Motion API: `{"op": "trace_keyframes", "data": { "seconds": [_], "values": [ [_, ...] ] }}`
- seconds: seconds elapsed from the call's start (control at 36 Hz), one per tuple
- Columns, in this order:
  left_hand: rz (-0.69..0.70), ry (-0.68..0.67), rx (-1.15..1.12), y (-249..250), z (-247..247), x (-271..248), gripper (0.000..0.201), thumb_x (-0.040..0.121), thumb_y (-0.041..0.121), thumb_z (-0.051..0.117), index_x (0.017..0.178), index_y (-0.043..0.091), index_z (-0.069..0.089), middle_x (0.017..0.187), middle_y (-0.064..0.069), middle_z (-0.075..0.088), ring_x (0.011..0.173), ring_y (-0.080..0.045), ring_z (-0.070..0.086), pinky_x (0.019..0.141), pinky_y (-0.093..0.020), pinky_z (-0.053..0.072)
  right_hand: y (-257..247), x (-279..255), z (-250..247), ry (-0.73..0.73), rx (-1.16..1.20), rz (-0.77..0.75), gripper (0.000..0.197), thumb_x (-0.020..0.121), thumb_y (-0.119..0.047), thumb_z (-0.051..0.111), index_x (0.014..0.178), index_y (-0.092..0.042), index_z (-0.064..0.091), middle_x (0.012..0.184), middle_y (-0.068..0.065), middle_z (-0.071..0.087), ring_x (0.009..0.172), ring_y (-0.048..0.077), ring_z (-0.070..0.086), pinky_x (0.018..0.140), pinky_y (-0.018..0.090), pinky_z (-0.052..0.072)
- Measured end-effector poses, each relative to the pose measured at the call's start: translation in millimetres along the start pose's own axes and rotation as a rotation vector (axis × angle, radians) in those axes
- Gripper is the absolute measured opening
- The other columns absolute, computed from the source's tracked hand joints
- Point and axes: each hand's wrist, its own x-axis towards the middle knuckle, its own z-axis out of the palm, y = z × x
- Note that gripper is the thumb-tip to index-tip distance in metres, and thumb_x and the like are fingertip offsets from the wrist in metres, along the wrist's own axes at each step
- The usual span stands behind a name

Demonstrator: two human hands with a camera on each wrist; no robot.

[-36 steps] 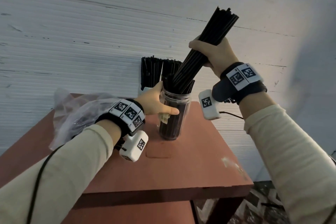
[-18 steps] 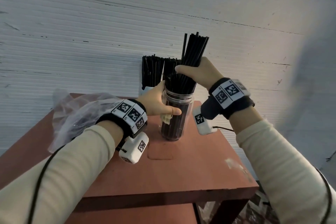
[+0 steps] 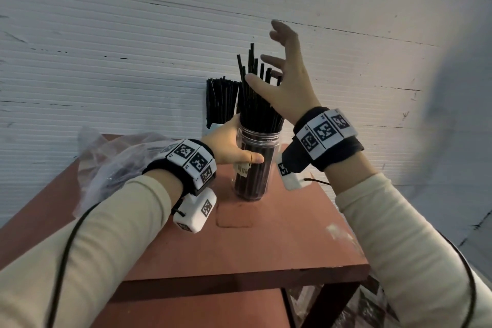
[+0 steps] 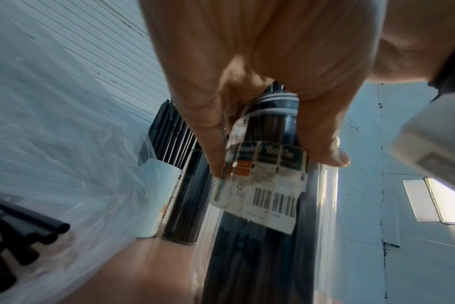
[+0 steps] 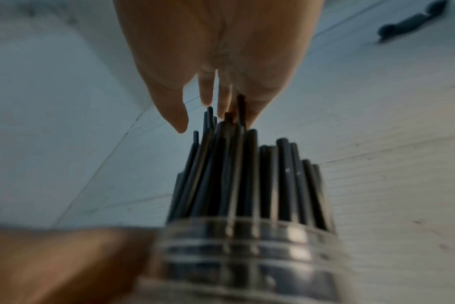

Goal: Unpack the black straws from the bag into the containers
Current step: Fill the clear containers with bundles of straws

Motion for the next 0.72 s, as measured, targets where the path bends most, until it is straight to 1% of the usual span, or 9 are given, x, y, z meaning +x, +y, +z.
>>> {"op": "trace_keyframes", "data": {
  "seconds": [0.11, 0.19, 0.25, 0.31, 0.36, 0.5, 0.58, 0.67, 0.72],
  "values": [
    [0.002, 0.000, 0.003, 0, 1, 0, 0.094, 0.075, 0.033, 0.082, 0.149, 0.020, 0.025, 0.145, 0.003, 0.047, 0.130, -0.011, 0.044, 0.096, -0.020, 0.030, 5, -4, 8, -0.163, -0.313, -0.090, 0.044, 0.094, -0.021, 0.055, 0.137, -0.013, 0.049, 0.137, 0.003, 0.051, 0.124, 0.013, 0.049, 0.105, 0.023, 0.039],
    [-0.002, 0.012, 0.003, -2, 2, 2, 0.092, 0.074, 0.033, 0.083, 0.147, 0.021, 0.028, 0.141, 0.004, 0.050, 0.128, -0.012, 0.047, 0.097, -0.020, 0.031, 16, -18, 13, -0.207, -0.389, -0.005, 0.033, 0.098, -0.025, 0.049, 0.127, -0.013, 0.056, 0.122, 0.004, 0.061, 0.110, 0.017, 0.056, 0.090, 0.017, 0.036],
    [-0.002, 0.014, -0.006, -2, 3, 2, 0.091, 0.074, 0.033, 0.083, 0.146, 0.021, 0.029, 0.137, 0.005, 0.051, 0.122, -0.009, 0.048, 0.098, -0.020, 0.032, 21, -28, 14, -0.191, -0.379, 0.008, 0.025, 0.097, -0.025, 0.050, 0.113, -0.010, 0.061, 0.107, 0.002, 0.062, 0.095, 0.015, 0.054, 0.082, 0.020, 0.039],
    [-0.004, 0.010, -0.019, -3, 3, 2, 0.093, 0.074, 0.033, 0.083, 0.147, 0.021, 0.027, 0.137, 0.006, 0.050, 0.118, -0.005, 0.045, 0.098, -0.019, 0.031, 24, -35, 15, -0.177, -0.395, -0.014, 0.021, 0.095, -0.027, 0.053, 0.103, -0.008, 0.060, 0.100, 0.000, 0.056, 0.094, 0.015, 0.048, 0.082, 0.024, 0.038],
    [-0.013, 0.008, -0.023, -4, 3, 3, 0.099, 0.072, 0.036, 0.083, 0.150, 0.019, 0.024, 0.140, 0.006, 0.049, 0.125, -0.007, 0.046, 0.099, -0.020, 0.031, 25, -36, 16, -0.152, -0.391, -0.025, 0.027, 0.092, -0.030, 0.058, 0.106, -0.008, 0.056, 0.109, 0.002, 0.051, 0.104, 0.019, 0.046, 0.087, 0.023, 0.034],
    [-0.023, -0.010, -0.027, -5, 2, 5, 0.104, 0.073, 0.037, 0.083, 0.152, 0.021, 0.019, 0.147, 0.003, 0.045, 0.134, -0.015, 0.043, 0.106, -0.026, 0.032, 19, -15, 17, -0.134, -0.353, -0.057, 0.069, 0.089, -0.036, 0.060, 0.146, -0.009, 0.031, 0.150, 0.009, 0.029, 0.138, 0.024, 0.031, 0.113, 0.031, 0.027],
    [-0.007, -0.017, -0.035, -5, 1, 3, 0.104, 0.074, 0.033, 0.083, 0.153, 0.019, 0.016, 0.148, 0.002, 0.043, 0.129, -0.010, 0.043, 0.097, -0.015, 0.033, 16, 4, 19, -0.245, -0.384, -0.032, 0.072, 0.094, -0.035, 0.055, 0.153, -0.014, 0.019, 0.159, 0.006, 0.016, 0.146, 0.022, 0.020, 0.116, 0.033, 0.020],
    [0.013, -0.021, -0.064, -6, 1, 4, 0.099, 0.076, 0.022, 0.082, 0.152, 0.015, 0.018, 0.140, 0.004, 0.047, 0.115, -0.002, 0.041, 0.071, 0.006, 0.035, 16, 13, 22, -0.363, -0.432, -0.024, 0.059, 0.096, -0.025, 0.053, 0.150, -0.014, 0.031, 0.153, 0.006, 0.030, 0.140, 0.020, 0.032, 0.110, 0.023, 0.023],
    [0.015, -0.012, -0.051, -7, 1, 4, 0.100, 0.075, 0.026, 0.083, 0.151, 0.018, 0.019, 0.140, 0.005, 0.047, 0.116, -0.003, 0.043, 0.080, 0.001, 0.036, 17, 12, 22, -0.353, -0.433, -0.017, 0.046, 0.093, -0.015, 0.053, 0.139, -0.013, 0.047, 0.138, 0.006, 0.048, 0.126, 0.020, 0.047, 0.100, 0.017, 0.030]
  ]
}}
